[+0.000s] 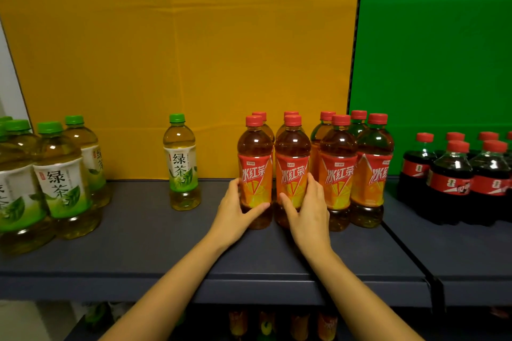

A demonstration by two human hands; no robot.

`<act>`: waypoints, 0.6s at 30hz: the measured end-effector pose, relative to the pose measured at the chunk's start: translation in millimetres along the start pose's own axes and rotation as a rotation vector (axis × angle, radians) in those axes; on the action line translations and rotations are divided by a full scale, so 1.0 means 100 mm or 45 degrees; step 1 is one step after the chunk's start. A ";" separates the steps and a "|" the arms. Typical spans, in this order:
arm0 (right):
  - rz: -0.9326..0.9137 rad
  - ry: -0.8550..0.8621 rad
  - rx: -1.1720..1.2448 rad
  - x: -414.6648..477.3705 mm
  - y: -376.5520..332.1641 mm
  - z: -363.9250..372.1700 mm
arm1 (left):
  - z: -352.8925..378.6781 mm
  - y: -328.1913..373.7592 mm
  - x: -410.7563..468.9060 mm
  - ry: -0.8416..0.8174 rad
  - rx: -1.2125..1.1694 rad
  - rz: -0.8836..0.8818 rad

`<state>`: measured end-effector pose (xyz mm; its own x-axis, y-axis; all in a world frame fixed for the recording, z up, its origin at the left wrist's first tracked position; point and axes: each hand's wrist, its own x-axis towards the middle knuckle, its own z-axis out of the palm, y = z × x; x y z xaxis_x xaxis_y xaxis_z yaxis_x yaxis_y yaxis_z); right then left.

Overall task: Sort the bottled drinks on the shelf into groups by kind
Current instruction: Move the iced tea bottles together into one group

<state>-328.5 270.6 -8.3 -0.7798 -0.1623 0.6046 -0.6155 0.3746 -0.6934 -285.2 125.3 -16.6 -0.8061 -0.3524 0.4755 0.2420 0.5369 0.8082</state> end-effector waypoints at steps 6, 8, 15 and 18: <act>0.064 0.059 0.046 -0.01 -0.03 0.00 | 0.06 0.01 0.00 -0.022 -0.013 0.002; 0.059 0.061 0.039 -0.02 -0.03 -0.01 | 0.07 0.02 -0.01 -0.022 -0.007 0.005; -0.303 0.221 0.215 -0.06 0.03 -0.38 | 0.09 0.06 0.01 0.115 0.184 0.045; -0.374 0.526 0.202 0.20 0.16 -0.75 | 0.12 0.13 0.05 0.119 0.079 -0.044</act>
<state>-345.6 341.3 22.1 -0.4814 0.1458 0.8643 -0.8361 0.2195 -0.5027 -292.6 139.7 -8.3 -0.7588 -0.4398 0.4804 0.1788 0.5685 0.8030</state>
